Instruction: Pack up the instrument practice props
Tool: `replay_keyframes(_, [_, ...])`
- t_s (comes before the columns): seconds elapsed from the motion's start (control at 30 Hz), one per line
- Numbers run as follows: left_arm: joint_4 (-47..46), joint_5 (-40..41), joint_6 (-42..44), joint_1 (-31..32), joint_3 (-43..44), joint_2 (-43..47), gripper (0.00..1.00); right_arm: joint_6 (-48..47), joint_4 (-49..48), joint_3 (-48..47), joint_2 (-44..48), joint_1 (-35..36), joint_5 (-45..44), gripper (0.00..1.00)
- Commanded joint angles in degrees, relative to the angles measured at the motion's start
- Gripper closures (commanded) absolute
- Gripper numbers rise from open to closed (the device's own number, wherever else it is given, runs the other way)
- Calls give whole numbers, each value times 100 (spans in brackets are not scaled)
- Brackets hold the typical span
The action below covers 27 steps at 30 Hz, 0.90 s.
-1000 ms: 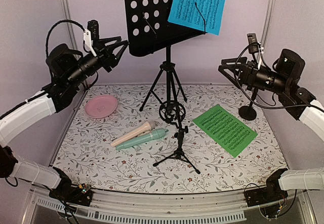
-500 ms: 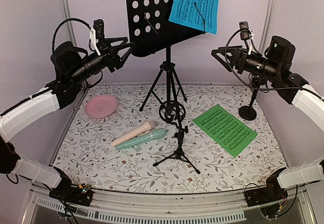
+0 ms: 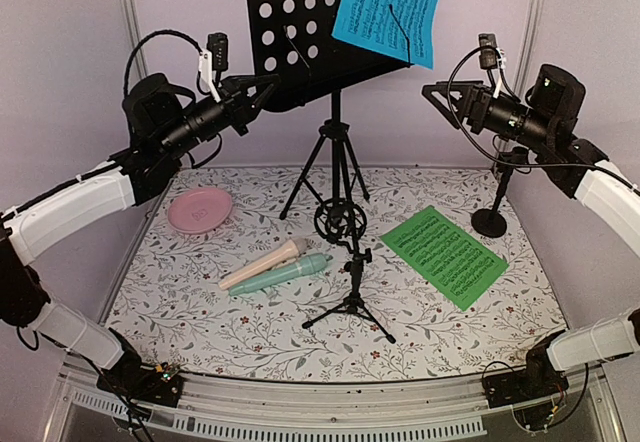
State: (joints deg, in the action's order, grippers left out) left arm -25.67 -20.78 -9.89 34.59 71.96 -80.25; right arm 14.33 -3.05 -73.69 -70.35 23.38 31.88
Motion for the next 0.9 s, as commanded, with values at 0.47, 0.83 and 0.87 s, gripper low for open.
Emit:
replay_keyframes(0.47, [375,687,703,198,-454,996,100,-379,-334,-1110,-805,-1194,776,1])
replay_keyframes(0.83, [721,454,810,197,-271,1144,100,1531,-2097,-1678,-2599,-2179,2667,1])
replay_keyframes(0.87, [721,433,816,189,-266,1136,100,1683,-2181,-1736,-2739,-2184,2671,1])
